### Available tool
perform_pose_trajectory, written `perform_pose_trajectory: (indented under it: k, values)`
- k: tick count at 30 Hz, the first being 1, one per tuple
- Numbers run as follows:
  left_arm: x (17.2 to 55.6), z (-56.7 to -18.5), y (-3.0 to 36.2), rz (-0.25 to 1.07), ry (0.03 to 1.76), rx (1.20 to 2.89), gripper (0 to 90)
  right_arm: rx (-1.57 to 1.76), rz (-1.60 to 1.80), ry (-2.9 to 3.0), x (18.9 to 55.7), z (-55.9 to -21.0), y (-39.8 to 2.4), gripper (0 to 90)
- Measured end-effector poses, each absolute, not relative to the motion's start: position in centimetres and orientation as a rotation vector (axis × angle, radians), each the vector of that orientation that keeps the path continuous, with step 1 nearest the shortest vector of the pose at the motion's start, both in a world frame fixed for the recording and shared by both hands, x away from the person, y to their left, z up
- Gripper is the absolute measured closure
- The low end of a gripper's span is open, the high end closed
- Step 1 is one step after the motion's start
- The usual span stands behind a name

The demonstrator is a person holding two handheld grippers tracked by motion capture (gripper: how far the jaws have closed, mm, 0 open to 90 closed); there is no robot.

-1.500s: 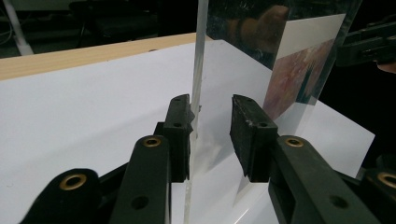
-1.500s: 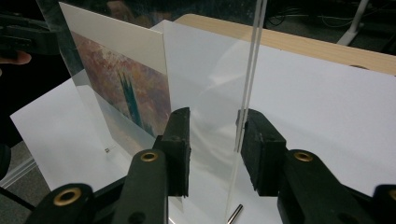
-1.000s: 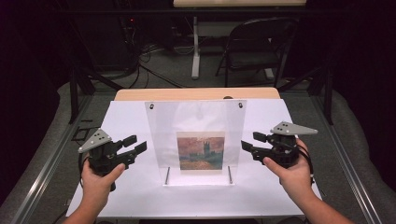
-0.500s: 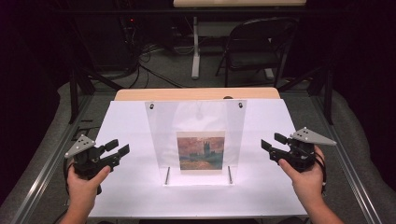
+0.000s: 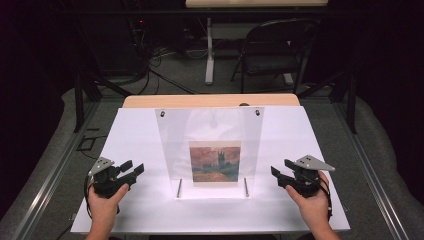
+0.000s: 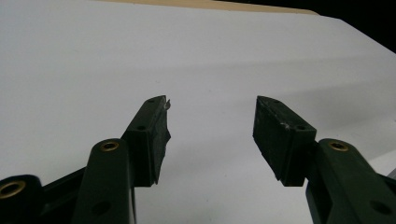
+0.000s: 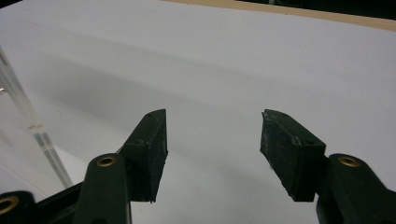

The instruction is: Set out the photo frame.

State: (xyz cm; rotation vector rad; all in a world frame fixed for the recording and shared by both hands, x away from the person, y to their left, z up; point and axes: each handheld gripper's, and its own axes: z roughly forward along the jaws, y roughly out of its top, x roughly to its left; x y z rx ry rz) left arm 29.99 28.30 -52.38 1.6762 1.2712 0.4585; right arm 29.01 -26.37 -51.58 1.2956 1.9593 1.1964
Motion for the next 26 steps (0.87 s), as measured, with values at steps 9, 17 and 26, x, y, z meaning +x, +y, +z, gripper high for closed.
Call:
perform_pose_trajectory:
  k: [9, 17, 26]
  values:
    - [30.1, -53.8, 27.5, 0.445, 1.243, 1.741, 44.8, 1.352, 1.201, 1.935, 29.2, -53.5, -26.8, 41.5]
    - [30.2, -54.5, 25.8, 0.447, 1.186, 1.865, 42.4, 1.346, 1.18, 2.019, 29.6, -54.5, -26.3, 41.4]
    - [30.4, -54.8, 25.1, 0.444, 1.163, 1.912, 42.2, 1.349, 1.179, 2.02, 29.5, -54.5, -26.5, 42.5]
